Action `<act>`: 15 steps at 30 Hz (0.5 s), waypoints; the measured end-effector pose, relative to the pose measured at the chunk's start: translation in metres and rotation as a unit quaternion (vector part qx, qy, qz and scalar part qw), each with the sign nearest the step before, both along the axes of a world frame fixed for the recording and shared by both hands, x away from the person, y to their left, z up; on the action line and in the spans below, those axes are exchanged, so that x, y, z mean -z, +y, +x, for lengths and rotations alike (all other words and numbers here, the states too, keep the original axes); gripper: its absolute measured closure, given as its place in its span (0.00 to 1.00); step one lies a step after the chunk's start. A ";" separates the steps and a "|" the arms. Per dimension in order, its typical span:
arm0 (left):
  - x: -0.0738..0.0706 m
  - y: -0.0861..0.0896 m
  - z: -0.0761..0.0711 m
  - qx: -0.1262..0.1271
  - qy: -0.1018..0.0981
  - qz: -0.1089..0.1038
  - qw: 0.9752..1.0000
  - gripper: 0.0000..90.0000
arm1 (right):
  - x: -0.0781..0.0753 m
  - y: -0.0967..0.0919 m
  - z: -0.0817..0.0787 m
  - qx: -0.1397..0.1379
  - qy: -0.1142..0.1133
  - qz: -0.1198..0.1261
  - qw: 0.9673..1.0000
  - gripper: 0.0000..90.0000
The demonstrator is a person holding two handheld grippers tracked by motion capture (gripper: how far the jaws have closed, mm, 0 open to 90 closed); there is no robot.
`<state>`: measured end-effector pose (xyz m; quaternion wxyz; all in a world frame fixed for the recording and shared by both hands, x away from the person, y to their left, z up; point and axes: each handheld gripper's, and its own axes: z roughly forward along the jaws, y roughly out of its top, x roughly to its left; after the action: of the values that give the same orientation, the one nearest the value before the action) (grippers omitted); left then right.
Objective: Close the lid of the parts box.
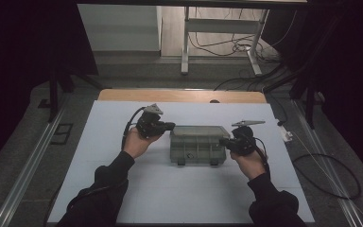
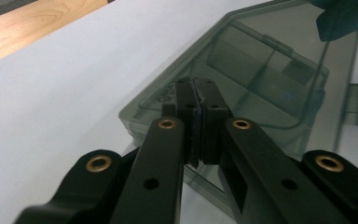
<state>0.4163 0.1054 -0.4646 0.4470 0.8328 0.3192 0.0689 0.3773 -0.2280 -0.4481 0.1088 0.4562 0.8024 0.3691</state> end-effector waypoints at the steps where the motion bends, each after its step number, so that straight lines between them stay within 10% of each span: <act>1: -0.001 0.000 -0.002 0.001 0.000 0.002 1.000 0.98 | 0.000 0.000 -0.002 -0.002 0.001 0.000 1.000 1.00; 15: -0.005 -0.002 -0.023 0.013 -0.001 0.011 1.000 0.97 | 0.001 -0.002 -0.019 -0.018 0.004 0.001 1.000 1.00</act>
<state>0.3936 0.1038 -0.4594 0.4392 0.8415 0.3073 0.0676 0.3587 -0.2296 -0.4489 0.0986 0.4436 0.8105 0.3695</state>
